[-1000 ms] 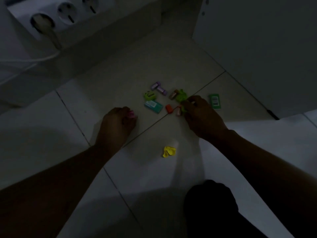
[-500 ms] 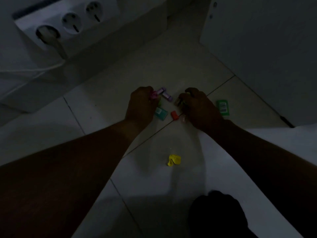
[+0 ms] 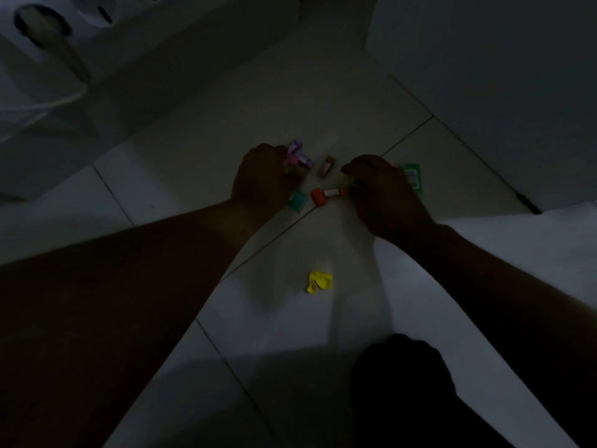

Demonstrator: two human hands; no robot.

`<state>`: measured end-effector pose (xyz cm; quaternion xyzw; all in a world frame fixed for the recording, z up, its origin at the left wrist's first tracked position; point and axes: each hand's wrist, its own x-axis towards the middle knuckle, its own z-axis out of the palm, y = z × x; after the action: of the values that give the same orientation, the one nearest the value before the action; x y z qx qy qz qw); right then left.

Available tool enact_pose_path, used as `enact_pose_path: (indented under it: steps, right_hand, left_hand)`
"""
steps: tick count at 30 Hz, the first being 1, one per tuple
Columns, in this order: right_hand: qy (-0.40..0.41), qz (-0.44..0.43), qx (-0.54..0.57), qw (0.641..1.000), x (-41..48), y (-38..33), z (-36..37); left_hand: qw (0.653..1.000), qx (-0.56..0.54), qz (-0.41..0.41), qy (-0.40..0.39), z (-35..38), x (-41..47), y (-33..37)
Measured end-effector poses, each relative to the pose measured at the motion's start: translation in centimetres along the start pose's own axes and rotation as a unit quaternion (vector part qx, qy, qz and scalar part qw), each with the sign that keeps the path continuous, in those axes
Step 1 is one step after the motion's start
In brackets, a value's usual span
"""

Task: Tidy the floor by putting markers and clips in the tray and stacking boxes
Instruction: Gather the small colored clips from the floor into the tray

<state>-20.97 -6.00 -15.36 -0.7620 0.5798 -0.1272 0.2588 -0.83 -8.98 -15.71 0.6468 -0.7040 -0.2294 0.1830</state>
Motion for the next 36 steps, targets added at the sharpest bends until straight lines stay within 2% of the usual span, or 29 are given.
enact_pose_path:
  steps: [5,9,16,20,24,29,36]
  right_hand:
    - [-0.105,-0.083,0.034,0.990,-3.6,-2.1,0.5]
    - [-0.199,-0.135,0.032,0.970,-7.1,-2.5,0.9]
    - [-0.281,-0.192,-0.094,0.936,-8.8,-3.6,1.7]
    - [-0.283,-0.232,-0.141,0.920,-9.1,-3.8,2.3]
    - [-0.229,-0.194,-0.128,0.945,-8.7,-3.2,2.8]
    - [-0.216,-0.196,-0.156,0.944,-8.4,-3.0,2.3]
    - [-0.195,-0.087,-0.146,0.966,-6.9,-1.6,1.0]
  left_hand:
    - [1.000,0.008,-0.010,-0.019,-0.5,-0.3,-1.0]
    - [0.999,-0.041,0.006,0.017,-1.1,-1.8,0.0]
    - [0.991,-0.128,-0.013,0.025,-1.0,-3.6,0.3]
    - [0.988,-0.145,-0.034,0.027,-0.9,-4.1,0.5]
    - [0.987,-0.154,-0.027,0.029,-0.7,-4.7,0.6]
    - [0.987,-0.158,0.001,0.021,-0.5,-5.2,1.2]
    - [0.987,-0.161,0.018,-0.007,-0.7,-5.5,2.5]
